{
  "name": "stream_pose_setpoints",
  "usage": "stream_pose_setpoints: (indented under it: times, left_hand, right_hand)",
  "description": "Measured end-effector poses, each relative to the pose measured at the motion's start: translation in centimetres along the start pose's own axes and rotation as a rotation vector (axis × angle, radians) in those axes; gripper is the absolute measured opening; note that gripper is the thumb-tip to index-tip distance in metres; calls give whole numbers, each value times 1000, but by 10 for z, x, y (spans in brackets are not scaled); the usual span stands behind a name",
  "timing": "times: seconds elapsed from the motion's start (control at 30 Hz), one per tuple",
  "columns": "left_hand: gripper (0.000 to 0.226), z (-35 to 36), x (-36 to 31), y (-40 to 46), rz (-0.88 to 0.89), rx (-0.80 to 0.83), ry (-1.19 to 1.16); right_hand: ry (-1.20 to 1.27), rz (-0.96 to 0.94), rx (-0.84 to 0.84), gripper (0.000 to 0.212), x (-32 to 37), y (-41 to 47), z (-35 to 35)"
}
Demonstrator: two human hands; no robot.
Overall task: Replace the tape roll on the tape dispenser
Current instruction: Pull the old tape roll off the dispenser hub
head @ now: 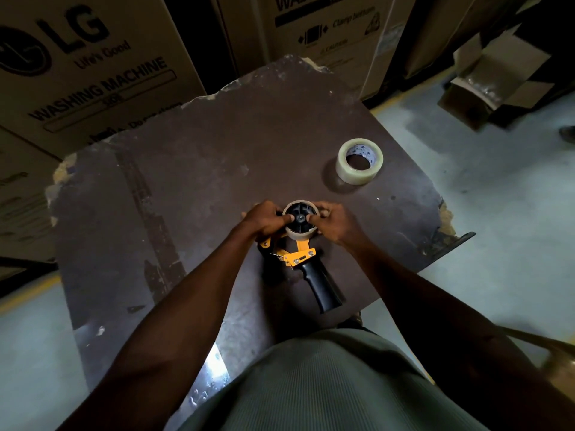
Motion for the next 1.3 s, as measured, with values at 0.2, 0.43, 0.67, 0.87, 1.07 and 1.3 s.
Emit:
stream_pose_setpoints:
  times: [0.2,0.43,0.67,0.87,1.07,1.3]
  left_hand:
    - [23,3,1,-2,-27,-43,-12]
    - [21,4,2,-2,-39,-99,6]
    - [25,2,9,-9,102,-94,-151]
    - [50,-6,22,-19,270,105,-336]
    - [94,0,37,-16,276,89,-15]
    - [87,12,22,-28,264,-138,112]
  right_hand:
    - [5,66,-34,34,2,9,4]
    - [56,109,-64,30,26,-5,5]
    - [159,86,-66,24,34,-20,3]
    - [261,26,94,43,30,-29,-5]
    - [250,-161,286,66,28,-45,-12]
    - [246,-227,337,78,28,-51,-13]
Point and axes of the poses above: each hand's wrist, its own y-axis towards the middle knuckle, its own z-axis out of the palm, x = y × z, the point moved 1 cm from there along y, towards the middle knuckle, and after that the axes turned 6 degrees about z, right-handed, at the moved point
